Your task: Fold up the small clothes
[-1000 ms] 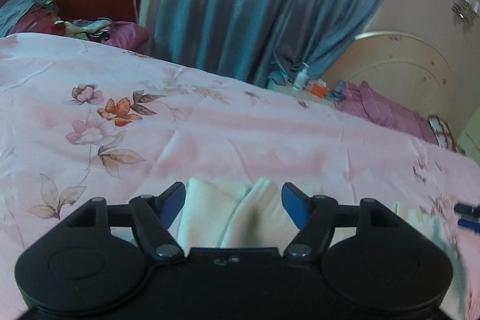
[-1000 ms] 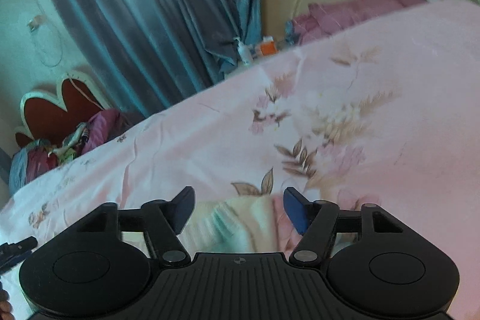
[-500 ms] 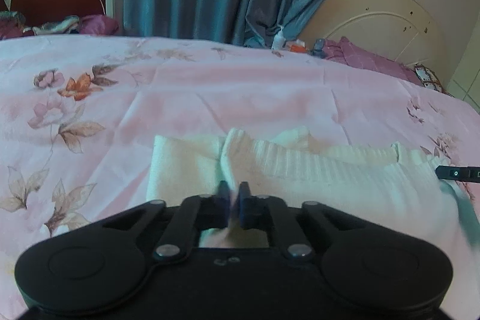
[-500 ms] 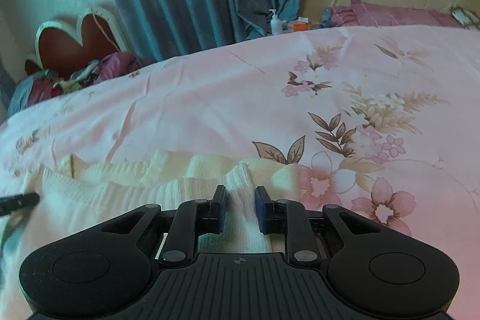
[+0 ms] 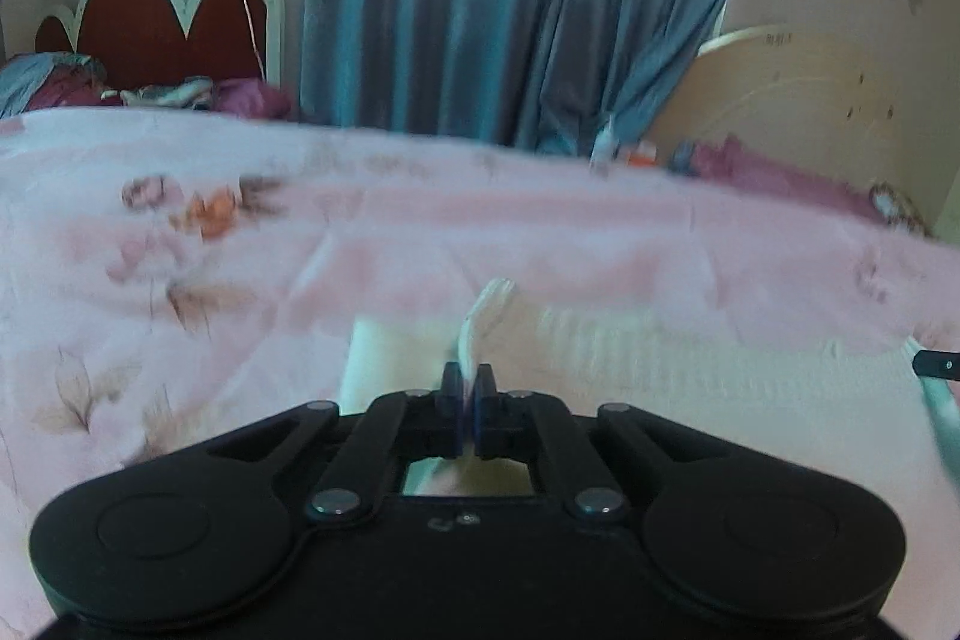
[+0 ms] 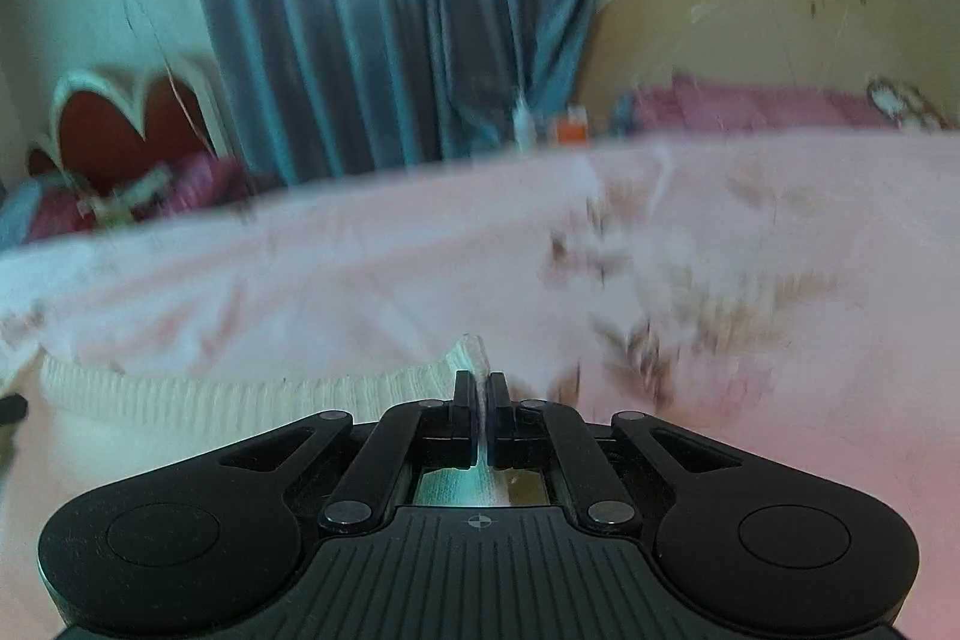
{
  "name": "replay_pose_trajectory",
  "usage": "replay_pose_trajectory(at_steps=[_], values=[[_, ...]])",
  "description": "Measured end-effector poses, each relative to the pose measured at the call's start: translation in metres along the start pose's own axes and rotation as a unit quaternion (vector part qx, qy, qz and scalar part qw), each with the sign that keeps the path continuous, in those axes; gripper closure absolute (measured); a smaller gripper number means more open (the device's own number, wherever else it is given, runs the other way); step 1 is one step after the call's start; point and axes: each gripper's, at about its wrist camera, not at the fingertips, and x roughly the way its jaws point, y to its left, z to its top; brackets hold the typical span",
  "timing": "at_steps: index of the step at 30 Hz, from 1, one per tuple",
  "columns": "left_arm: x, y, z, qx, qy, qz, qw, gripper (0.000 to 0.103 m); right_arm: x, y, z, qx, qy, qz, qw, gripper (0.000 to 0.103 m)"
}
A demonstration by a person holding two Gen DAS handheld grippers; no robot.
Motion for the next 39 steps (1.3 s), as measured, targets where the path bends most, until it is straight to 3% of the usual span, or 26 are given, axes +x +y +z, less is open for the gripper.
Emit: replay_pose_trajectory(at_steps=[5, 7, 9, 10, 11, 12, 17, 25, 31, 39], values=[[0.003, 0.001, -0.004, 0.006, 0.012, 0.003, 0.9999, 0.095, 0.001, -0.005, -0.005, 0.009, 0.0, -0.006, 1.0, 0.101], [0.0, 0.004, -0.001, 0.0, 0.017, 0.004, 0.9999, 0.076, -0.005, -0.006, -0.002, 0.012, -0.004, -0.013, 1.0, 0.098], [-0.005, 0.007, 0.001, -0.006, 0.02, 0.003, 0.9998, 0.067, -0.017, -0.005, 0.001, 0.017, -0.018, -0.017, 1.0, 0.087], [-0.009, 0.008, 0.001, -0.006, 0.021, 0.005, 0.9998, 0.055, -0.024, -0.004, 0.001, 0.018, -0.023, -0.015, 0.999, 0.072], [-0.013, 0.008, 0.0, -0.006, 0.018, 0.009, 0.9998, 0.048, -0.031, -0.002, 0.001, 0.016, -0.029, -0.01, 0.999, 0.058], [-0.02, 0.009, -0.001, -0.007, 0.012, 0.012, 0.9998, 0.044, -0.038, 0.003, 0.0, 0.01, -0.033, -0.005, 0.999, 0.057], [-0.05, 0.005, -0.007, -0.006, 0.003, -0.008, 0.9999, 0.044, -0.057, 0.034, -0.015, -0.027, -0.017, 0.022, 0.999, 0.057], [-0.059, -0.032, -0.027, 0.018, 0.043, -0.065, 0.9968, 0.044, -0.068, 0.082, -0.05, -0.045, 0.007, 0.066, 0.997, 0.058], [-0.047, -0.037, -0.04, 0.048, 0.059, -0.052, 0.9958, 0.044, -0.07, 0.084, -0.068, -0.047, 0.02, 0.035, 0.998, 0.057], [-0.054, -0.031, -0.044, 0.072, 0.055, -0.059, 0.9941, 0.044, -0.081, 0.049, -0.084, -0.037, 0.01, -0.054, 0.998, 0.057]])
